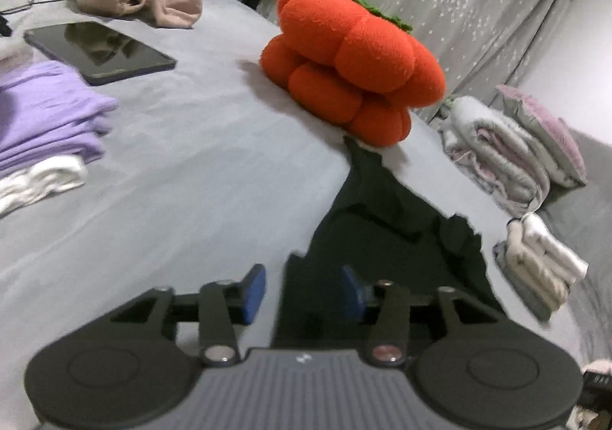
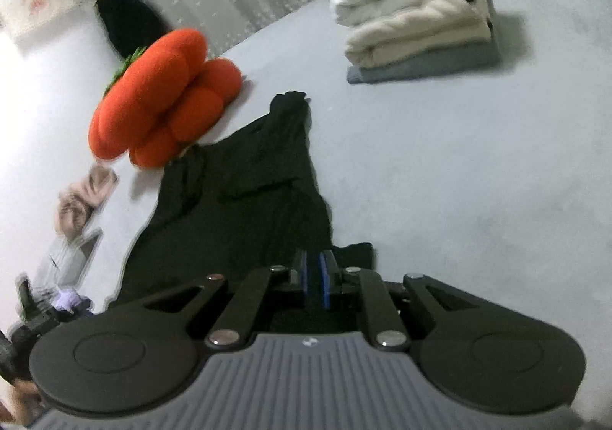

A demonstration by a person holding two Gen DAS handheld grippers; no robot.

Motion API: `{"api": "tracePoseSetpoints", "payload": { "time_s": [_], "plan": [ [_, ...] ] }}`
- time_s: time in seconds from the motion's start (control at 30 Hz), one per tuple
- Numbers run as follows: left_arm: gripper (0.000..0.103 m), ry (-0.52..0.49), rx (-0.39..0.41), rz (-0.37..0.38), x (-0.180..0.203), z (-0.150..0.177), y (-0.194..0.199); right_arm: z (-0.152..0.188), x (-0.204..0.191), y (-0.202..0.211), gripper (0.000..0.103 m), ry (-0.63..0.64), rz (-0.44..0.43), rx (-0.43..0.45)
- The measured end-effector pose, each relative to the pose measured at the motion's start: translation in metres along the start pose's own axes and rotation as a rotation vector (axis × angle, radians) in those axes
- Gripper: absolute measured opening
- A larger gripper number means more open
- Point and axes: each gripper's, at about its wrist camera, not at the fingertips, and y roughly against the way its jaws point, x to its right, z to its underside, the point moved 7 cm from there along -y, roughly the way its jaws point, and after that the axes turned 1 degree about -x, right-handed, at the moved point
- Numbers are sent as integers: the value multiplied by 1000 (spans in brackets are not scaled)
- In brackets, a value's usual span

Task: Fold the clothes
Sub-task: 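Press the lengthwise fold flat with the right gripper while the left gripper opens, then open the right gripper and lift it off the folded top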

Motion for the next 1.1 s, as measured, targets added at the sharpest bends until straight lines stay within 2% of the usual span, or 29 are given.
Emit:
{"api": "tracePoseSetpoints", "payload": {
  "time_s": [0.03,0.07,0.17,0.23,0.27,0.3,0.47,0.53,0.63,0.73,0.77,0.8,0.83,1.0,1.1],
  "plan": [
    [52,-7,-3,-11,-2,4,4,2,1,2,30,29,21,0],
    [52,-17,-3,-14,-2,8,8,3,3,2,47,41,37,-2],
    [52,-53,-3,-11,-1,20,16,9,10,0,50,52,46,-13],
    [53,-65,-13,-3,-1,28,17,14,9,-9,32,58,23,-37],
    [53,-62,-18,-4,-2,31,15,17,9,-15,13,56,19,-50],
    [53,-64,-18,-7,-2,34,14,19,9,-20,7,56,20,-55],
    [53,-121,-8,-32,4,38,14,6,0,-12,3,140,45,66],
    [53,-113,-18,-39,4,37,15,1,6,-14,3,147,46,85],
    [54,-86,-31,-51,1,33,21,0,23,-21,16,52,29,46],
    [59,-69,-32,-79,-8,30,30,2,28,-16,17,1,8,-4],
    [59,-58,-40,-86,-12,30,32,3,26,-11,27,7,0,-19],
    [59,-41,-50,-84,-16,31,34,5,24,-6,49,17,-6,-30],
    [59,-21,-58,-76,-18,31,36,8,23,-1,56,23,-9,-35],
    [59,86,-102,-36,-31,34,45,28,22,19,57,27,-29,-99],
    [57,147,-149,-4,-35,34,47,38,25,28,57,-17,-57,-155]
  ]
}}
